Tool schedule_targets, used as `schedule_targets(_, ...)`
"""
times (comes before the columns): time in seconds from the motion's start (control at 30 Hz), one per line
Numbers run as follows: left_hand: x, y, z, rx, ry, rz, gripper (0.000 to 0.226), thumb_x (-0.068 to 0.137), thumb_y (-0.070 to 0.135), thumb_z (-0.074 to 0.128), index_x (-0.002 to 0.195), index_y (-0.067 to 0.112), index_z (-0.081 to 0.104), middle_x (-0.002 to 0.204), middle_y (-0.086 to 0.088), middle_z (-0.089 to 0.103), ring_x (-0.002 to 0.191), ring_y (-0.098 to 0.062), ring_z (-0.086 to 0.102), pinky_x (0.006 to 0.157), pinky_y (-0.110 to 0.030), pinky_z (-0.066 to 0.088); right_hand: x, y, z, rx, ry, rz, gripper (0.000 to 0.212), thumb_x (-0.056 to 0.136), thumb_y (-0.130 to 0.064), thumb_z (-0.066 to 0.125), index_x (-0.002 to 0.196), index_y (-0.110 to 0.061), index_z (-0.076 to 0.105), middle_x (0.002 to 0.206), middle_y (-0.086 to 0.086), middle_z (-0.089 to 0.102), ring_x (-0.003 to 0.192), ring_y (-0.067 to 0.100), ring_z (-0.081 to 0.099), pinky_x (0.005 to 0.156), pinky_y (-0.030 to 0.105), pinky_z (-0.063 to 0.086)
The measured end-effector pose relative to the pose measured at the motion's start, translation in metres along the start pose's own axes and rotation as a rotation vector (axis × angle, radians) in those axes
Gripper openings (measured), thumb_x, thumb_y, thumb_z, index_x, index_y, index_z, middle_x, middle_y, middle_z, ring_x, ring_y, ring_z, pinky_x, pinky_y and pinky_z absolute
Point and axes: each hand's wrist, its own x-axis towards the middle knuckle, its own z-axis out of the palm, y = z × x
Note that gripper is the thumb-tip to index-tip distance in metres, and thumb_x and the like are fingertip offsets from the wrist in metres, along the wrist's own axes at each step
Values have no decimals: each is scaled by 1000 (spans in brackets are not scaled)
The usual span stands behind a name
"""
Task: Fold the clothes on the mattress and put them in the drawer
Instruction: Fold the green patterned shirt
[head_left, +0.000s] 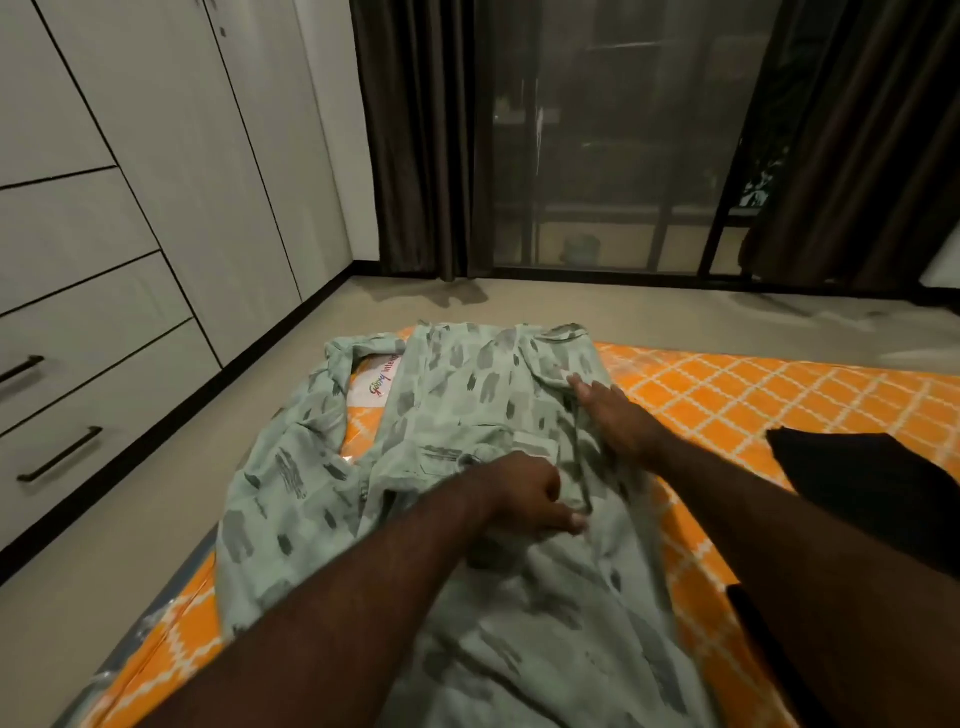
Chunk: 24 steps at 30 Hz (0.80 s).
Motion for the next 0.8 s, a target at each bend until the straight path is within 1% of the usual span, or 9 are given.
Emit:
schedule_targets(0.03, -8, 0, 1, 14, 27, -35, 51, 92, 61, 62, 98, 11, 71, 97, -5, 68, 96, -24, 64, 79, -33, 49, -12, 4, 4, -66, 7, -2, 65, 106, -61, 7, 162, -29, 17, 170, 5, 16, 158, 23, 6, 127, 39, -1)
schedule_targets(0.1, -25, -3, 4, 5, 86, -121, 44, 93, 61, 60, 83, 18, 63, 82, 1, 61, 88, -22, 62, 75, -33, 47, -35, 12, 14, -134, 35, 38, 86, 90, -81, 1, 162, -36, 14, 171, 6, 12, 158, 25, 1, 127, 51, 3)
schedule_targets(0.17, -39, -7, 10, -13, 169, -205, 48, 94, 65, 54, 75, 21, 58, 80, 0, 59, 86, -23, 62, 78, -36, 50, -55, 16, 27, -204, 70, 77, 76, 96, -75, 8, 163, -38, 11, 172, 4, 6, 158, 25, -4, 126, 54, 6)
schedule_targets(0.27, -56, -12, 26, -2, 218, -274, 63, 97, 68, 43, 98, 9, 67, 106, -14, 66, 100, -31, 64, 87, -41, 53, -96, -2, 48, -304, 93, 36, 67, 105, -61, 20, 164, -32, 5, 172, 1, 0, 158, 22, -8, 126, 48, 3)
schedule_targets(0.4, -74, -7, 42, 58, 244, -326, 57, 98, 58, 44, 126, 11, 62, 124, -16, 65, 114, -34, 62, 96, -44, 51, -124, -11, 77, -469, -45, 32, 82, 97, -73, 12, 164, -27, 4, 172, 4, -1, 159, 25, -3, 126, 52, 8)
schedule_targets(0.47, -80, -3, 43, 89, 212, -370, 50, 96, 51, 49, 129, 15, 62, 133, -14, 61, 121, -33, 59, 102, -45, 49, -131, -9, 85, -521, -89, 94, 84, 95, -77, 12, 164, -29, 4, 172, 2, -3, 159, 26, 0, 124, 55, 10)
schedule_targets(0.6, -83, 7, 36, 148, 138, -407, 52, 92, 43, 55, 136, 15, 57, 140, -12, 57, 127, -32, 56, 105, -43, 47, -138, -3, 84, -481, -72, 134, 73, 101, -70, 20, 163, -37, 4, 172, -4, -7, 159, 26, -2, 123, 56, 9)
schedule_targets(0.73, -80, 25, 28, 321, 312, -316, 35, 95, 32, 56, 124, 13, 62, 126, -10, 62, 114, -29, 61, 92, -41, 51, -141, 6, 82, -390, 56, 72, 69, 102, -67, 24, 162, -42, 2, 172, -2, -7, 158, 28, -9, 123, 55, 10)
schedule_targets(0.8, -72, 29, 31, 297, 380, -264, 31, 96, 26, 54, 123, 13, 61, 123, -11, 61, 112, -30, 61, 90, -41, 51, -142, 12, 85, -394, 51, 86, 74, 97, -75, 13, 162, -41, 2, 172, 0, -4, 158, 27, -6, 123, 54, 9)
